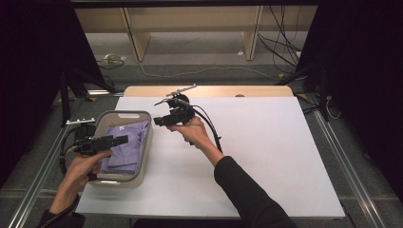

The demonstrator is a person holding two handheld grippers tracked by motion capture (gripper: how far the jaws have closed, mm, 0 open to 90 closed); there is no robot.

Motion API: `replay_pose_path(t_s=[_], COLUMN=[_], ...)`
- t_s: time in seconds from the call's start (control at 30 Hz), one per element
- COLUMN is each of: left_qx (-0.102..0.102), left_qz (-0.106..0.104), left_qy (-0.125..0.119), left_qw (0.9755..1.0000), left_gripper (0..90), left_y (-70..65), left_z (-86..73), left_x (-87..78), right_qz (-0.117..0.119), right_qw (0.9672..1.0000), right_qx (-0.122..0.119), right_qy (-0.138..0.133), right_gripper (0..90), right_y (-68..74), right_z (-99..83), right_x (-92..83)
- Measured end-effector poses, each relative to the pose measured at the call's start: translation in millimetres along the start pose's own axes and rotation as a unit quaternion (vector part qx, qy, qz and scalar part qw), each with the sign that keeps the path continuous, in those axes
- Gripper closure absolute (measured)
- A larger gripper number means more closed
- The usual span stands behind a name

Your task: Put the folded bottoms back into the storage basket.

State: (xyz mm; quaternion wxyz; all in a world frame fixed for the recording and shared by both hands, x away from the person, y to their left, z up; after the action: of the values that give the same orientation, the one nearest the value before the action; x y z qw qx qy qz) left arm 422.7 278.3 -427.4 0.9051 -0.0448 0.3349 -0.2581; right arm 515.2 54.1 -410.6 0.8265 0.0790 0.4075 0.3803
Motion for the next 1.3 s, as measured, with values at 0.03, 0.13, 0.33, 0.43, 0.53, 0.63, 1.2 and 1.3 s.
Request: replay_pose_path(t_s=[0.03,0.13,0.33,0.43,0.53,0.63,1.2,1.3], left_qx=[0.002,0.006,0.013,0.017,0.021,0.026,0.046,0.05], left_qz=[0.0,-0.001,-0.003,-0.004,-0.006,-0.008,-0.022,-0.024], left_qy=[0.001,0.001,-0.002,-0.003,-0.006,-0.01,-0.032,-0.033], left_qw=[1.0,1.0,0.9999,0.9998,0.9997,0.9996,0.9982,0.9979], left_gripper=[21.3,21.1,20.9,20.9,20.6,20.3,19.4,19.2], left_y=[-0.9,-3.5,-8.5,-11.7,-15.3,-18.9,-42.3,-47.1], left_z=[-0.3,-0.9,-0.7,-0.2,0.4,0.8,3.4,3.0], left_x=[0.7,3.3,6.1,7.3,8.4,9.8,17.3,19.2], right_qz=[0.0,0.002,0.002,0.003,0.004,0.006,0.009,0.011], right_qw=[1.0,1.0,0.9999,0.9999,0.9998,0.9998,0.9991,0.9989], right_qx=[0.001,0.001,0.001,0.002,0.001,0.001,0.007,0.009], right_qy=[-0.001,-0.006,-0.011,-0.014,-0.017,-0.021,-0.04,-0.044], right_gripper=[26.1,26.1,26.1,26.2,26.3,26.3,26.4,26.3], right_y=[-0.5,-2.2,-6.5,-7.8,-8.3,-9.1,-22.5,-24.4], right_z=[-0.4,-1.9,-5.4,-6.7,-8.4,-10.3,-23.6,-24.9], right_x=[-1.1,-4.6,-9.5,-11.9,-15.1,-18.5,-39.3,-43.2])
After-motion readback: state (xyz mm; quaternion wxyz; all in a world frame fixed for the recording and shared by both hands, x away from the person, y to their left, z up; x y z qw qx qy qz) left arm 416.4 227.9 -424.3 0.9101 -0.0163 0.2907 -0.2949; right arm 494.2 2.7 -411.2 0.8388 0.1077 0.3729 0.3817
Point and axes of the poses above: each handheld gripper's, and its own axes: x roughly forward along the jaws, z roughly out of its top, y roughly to its left, the point moved 5 cm from there along x, roughly forward along the jaws, and after that the axes turned 14 degrees about x, right-handed, at the moved point
